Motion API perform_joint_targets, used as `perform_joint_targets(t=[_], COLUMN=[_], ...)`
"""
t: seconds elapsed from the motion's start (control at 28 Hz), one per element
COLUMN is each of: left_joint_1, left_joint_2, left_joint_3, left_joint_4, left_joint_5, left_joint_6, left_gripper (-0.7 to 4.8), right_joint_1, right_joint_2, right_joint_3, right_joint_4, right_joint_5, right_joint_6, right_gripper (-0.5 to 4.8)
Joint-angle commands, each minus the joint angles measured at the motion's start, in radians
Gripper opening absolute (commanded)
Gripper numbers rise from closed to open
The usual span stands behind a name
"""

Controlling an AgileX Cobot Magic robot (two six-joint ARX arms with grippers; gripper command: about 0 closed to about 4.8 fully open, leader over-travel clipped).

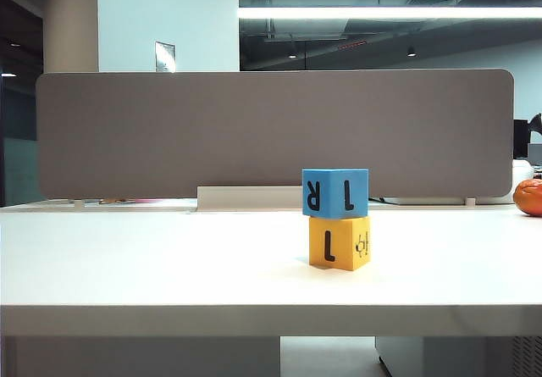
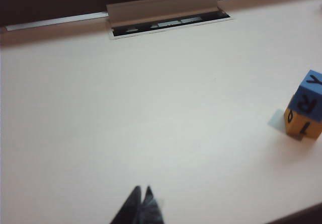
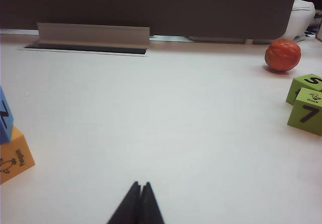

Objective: Stack one letter block on top of another letter block.

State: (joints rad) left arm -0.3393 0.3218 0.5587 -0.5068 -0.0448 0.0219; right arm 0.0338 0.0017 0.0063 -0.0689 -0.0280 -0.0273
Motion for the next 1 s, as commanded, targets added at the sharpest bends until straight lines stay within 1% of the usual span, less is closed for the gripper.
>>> perform_joint_targets(t=[0.04,0.29,0.39,0.46,0.57,0.64,0.71,0.89,1.0], left_joint_1=[0.000,0.000,0.000,0.000,0.000,0.004,0.027,0.126,0.188], left_joint_2=[-0.032,-0.034,-0.033,-0.033,-0.032,-0.034,-0.038,-0.039,-0.041], left_joint_3=[-0.027,-0.028,-0.028,-0.028,-0.038,-0.066,-0.105,-0.250,-0.327], left_joint_4=[0.042,0.034,0.037,0.038,0.056,0.110,0.183,0.407,0.501], left_joint_5=[0.004,0.005,0.002,-0.031,-0.064,-0.095,-0.097,-0.020,0.025], left_joint_6=[-0.020,-0.019,0.000,0.033,0.033,0.032,0.031,-0.007,-0.035], left_gripper=[-0.06,-0.06,-0.06,-0.06,-0.06,-0.06,-0.06,-0.06,-0.06], right_joint_1=[0.001,0.001,0.001,0.001,0.001,0.001,0.001,0.001,0.001], right_joint_2=[-0.002,-0.002,-0.002,-0.002,-0.002,-0.002,-0.002,-0.002,-0.002], right_joint_3=[-0.003,-0.003,-0.003,-0.003,-0.003,-0.003,-0.003,-0.003,-0.003], right_joint_4=[0.013,0.013,0.013,0.013,0.013,0.013,0.013,0.013,0.013], right_joint_5=[0.003,0.003,0.003,0.003,0.003,0.003,0.003,0.003,0.003], right_joint_6=[-0.003,-0.003,-0.003,-0.003,-0.003,-0.003,-0.003,-0.003,-0.003], right_gripper=[-0.01,-0.01,-0.01,-0.01,-0.01,-0.01,-0.01,-0.01,-0.01])
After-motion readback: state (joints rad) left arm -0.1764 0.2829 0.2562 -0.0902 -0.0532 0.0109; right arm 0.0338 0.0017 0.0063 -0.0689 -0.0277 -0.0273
